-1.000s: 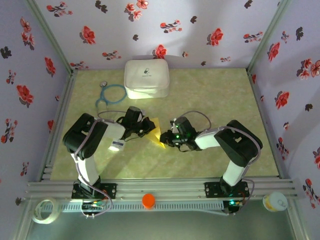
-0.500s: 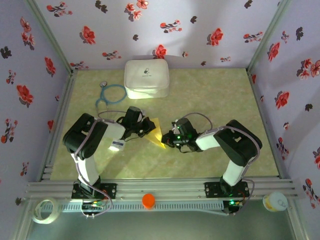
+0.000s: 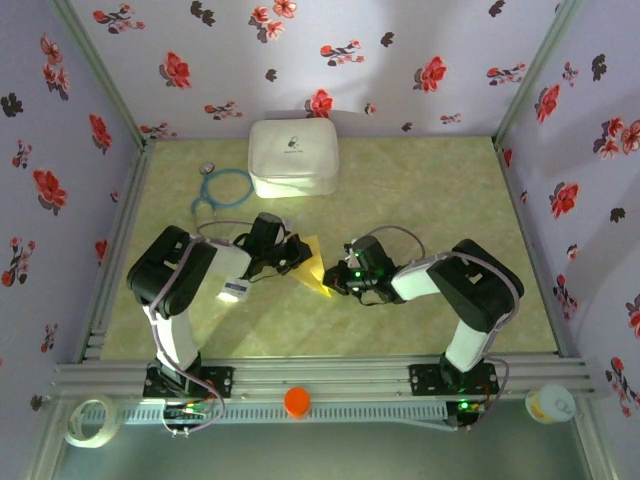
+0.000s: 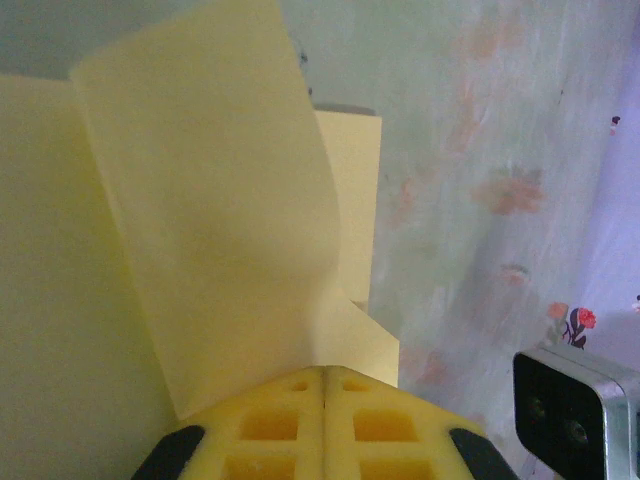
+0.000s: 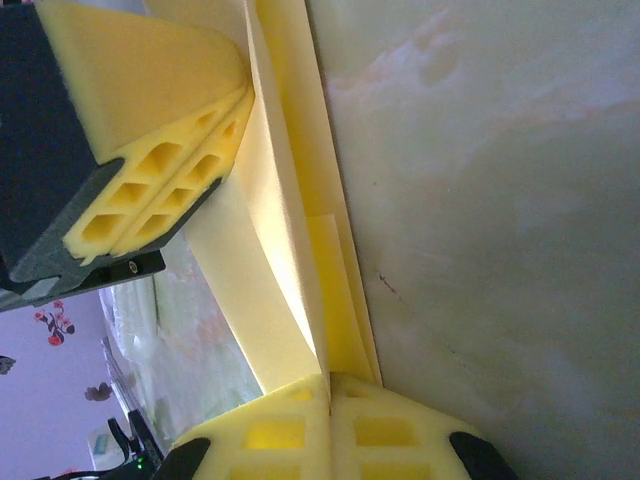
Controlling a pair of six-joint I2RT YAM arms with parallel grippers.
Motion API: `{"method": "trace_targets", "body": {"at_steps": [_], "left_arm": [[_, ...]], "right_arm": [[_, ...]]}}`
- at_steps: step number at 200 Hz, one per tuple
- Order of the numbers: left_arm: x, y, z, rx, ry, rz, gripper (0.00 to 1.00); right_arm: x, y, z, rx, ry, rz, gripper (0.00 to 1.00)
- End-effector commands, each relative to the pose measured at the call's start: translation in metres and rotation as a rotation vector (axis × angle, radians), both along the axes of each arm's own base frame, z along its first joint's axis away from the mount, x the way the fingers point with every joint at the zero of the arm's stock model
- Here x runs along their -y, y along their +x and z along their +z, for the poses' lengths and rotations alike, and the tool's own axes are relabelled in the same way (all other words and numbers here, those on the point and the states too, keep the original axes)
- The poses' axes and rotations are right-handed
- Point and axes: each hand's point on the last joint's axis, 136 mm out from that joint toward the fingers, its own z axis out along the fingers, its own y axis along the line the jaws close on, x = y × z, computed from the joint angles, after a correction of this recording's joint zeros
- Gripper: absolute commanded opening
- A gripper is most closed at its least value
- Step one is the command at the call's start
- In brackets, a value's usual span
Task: Fold a paper plane with a square sheet of paper (pick it up from the middle)
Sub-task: Fourth fold the wing at the center of the table.
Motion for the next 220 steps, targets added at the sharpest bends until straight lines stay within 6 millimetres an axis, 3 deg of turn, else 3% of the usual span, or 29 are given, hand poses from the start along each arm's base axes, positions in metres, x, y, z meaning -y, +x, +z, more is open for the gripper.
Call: {"method": "trace_targets", "body": {"at_steps": [1, 85, 164, 220], "left_arm": [[0.012, -0.006, 0.001, 0.011, -0.008, -0.069, 0.0], [0.002, -0.016, -0.03, -0.086, 0.073, -0.058, 0.0], [0.002, -0.015, -0.027, -0.076, 0.068, -0.062, 0.0], [0.002, -0.015, -0.026, -0.071, 0.057, -0.057, 0.0]], "right_arm": [[0.026, -0.024, -0.047, -0.15, -0.154, -0.032, 0.0], [0.026, -0.024, -0.045, -0.15, -0.159, -0.025, 0.02], [0.018, -0.024, -0.013, -0.098, -0.13, 0.045, 0.15], [0.02, -0.036, -0.013, -0.125, -0.133, 0.095, 0.11]]}}
